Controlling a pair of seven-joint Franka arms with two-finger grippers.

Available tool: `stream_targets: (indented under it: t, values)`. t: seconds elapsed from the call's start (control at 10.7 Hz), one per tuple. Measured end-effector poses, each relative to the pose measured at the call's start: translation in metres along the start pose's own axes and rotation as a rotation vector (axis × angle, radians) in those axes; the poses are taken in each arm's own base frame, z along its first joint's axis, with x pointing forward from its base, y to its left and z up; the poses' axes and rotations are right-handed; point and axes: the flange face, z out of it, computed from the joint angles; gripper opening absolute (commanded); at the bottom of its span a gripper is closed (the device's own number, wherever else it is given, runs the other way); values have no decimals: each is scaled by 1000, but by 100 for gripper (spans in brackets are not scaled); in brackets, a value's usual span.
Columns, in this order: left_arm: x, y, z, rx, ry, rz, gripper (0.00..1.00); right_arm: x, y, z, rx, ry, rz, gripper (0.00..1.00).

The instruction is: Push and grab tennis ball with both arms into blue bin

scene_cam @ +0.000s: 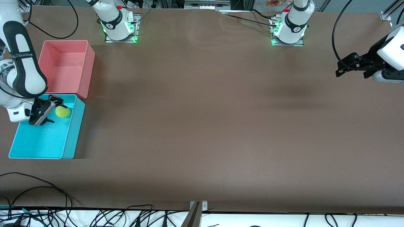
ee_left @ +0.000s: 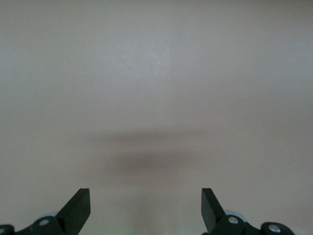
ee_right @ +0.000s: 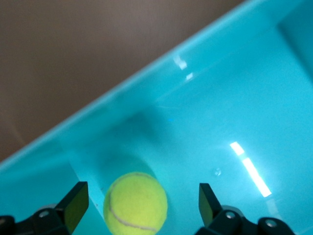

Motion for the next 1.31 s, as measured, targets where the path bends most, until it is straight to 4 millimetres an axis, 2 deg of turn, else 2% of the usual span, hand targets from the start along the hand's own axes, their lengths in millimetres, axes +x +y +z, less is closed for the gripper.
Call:
stream_targets:
  t: [0.28,0.47,0.75,1.12,1.31]
  values:
    - [0,0,0,0,-1,0,100,42,-20,-86,-54,39,54,100]
    - [0,0,0,0,-1,0,100,79,-44,-134,-89,44,132,100]
    - [0,-1,0,0,-2,-1,100,127,-88,-181,-70,57,313,100]
    - [0,-1,0,0,-2,-2,100,163,-131,-220,-26,17,573,100]
    - [0,-1,0,0,-2,-2,100,186,-146,-258,-35,-13,680,100]
